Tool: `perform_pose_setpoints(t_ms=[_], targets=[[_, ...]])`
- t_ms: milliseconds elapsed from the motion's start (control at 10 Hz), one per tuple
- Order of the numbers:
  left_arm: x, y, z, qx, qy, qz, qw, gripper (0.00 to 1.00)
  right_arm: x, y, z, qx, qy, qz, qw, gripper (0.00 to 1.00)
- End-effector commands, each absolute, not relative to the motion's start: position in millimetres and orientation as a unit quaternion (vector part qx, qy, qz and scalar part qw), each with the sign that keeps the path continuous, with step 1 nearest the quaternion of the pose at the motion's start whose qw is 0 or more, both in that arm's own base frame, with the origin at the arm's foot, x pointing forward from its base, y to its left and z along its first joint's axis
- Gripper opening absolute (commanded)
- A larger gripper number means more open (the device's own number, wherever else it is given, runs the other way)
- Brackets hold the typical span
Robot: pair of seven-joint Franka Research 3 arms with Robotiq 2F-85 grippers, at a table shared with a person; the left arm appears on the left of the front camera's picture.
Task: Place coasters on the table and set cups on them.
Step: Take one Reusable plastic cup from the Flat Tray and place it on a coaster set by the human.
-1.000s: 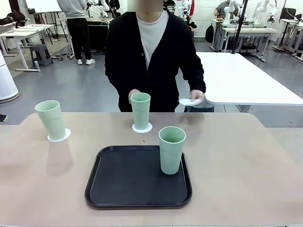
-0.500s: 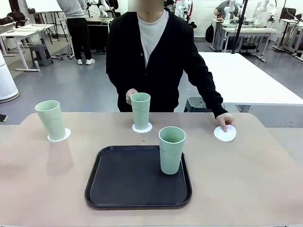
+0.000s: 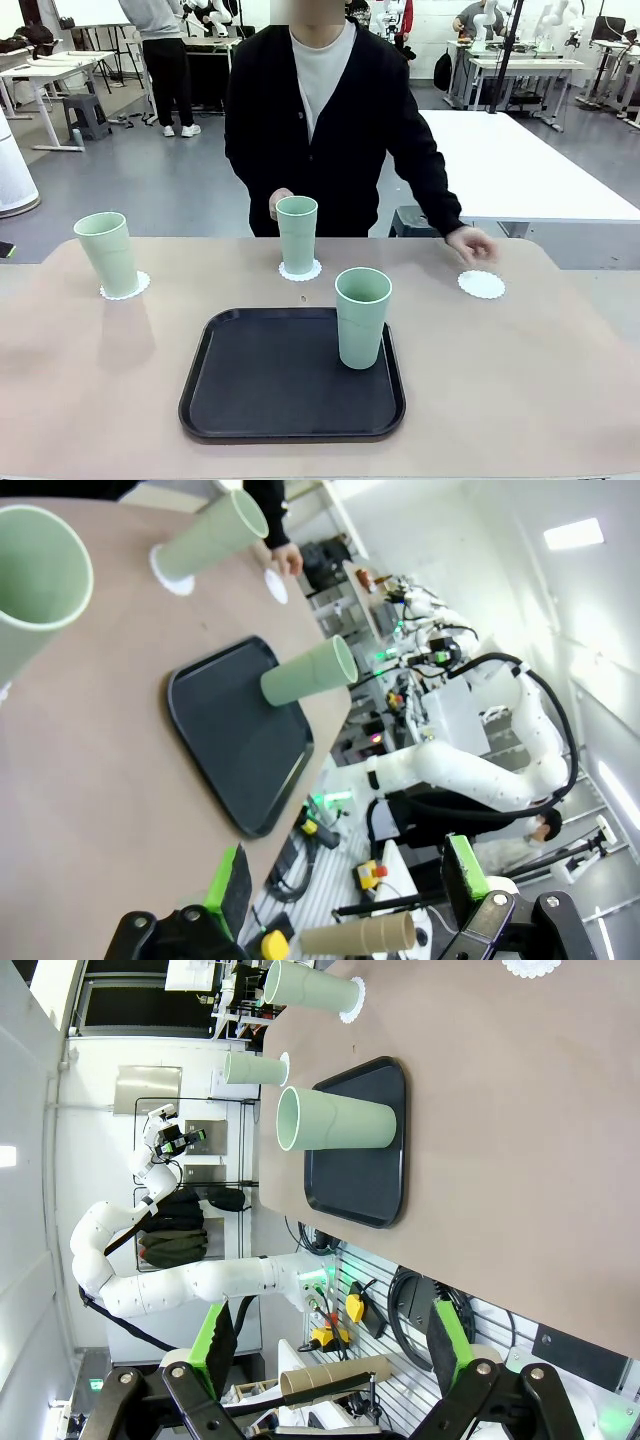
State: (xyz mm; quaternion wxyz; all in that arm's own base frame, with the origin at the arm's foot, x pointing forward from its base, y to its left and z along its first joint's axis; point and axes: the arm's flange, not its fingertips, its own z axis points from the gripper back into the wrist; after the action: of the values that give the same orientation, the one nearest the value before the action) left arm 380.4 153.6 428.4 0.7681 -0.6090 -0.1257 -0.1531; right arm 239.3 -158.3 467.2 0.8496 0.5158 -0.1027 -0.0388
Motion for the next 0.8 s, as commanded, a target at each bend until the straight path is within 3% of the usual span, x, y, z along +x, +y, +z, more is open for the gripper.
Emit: perform_pose_setpoints(t_ms=[0,200,500,700], targets=[[380.7,153.3,429.6,-0.610,-0.131,-0.146,0.768,1.00,239.5,-158.5,466.8,0.519,-0.103,-0.036,0.847,1.00],[380.7,153.3,429.6,-0.610,-0.131,-0.146,0.768,1.00,239.3,-158.3,467.2,0.516,-0.103,-0.039,0.850,1.00],[380.7,153.3,429.6,-0.610,-0.131,-0.146,0.768,1.00,312.5,-115.2,478.8,0.391,-0.139,0.120,0.902,1.00],[380.7,153.3,429.6,-0.610,-0.131,-0.146,0.768,1.00,345.2,-64.8,480.8,0.335,-0.167,0.260,0.890,1.00]])
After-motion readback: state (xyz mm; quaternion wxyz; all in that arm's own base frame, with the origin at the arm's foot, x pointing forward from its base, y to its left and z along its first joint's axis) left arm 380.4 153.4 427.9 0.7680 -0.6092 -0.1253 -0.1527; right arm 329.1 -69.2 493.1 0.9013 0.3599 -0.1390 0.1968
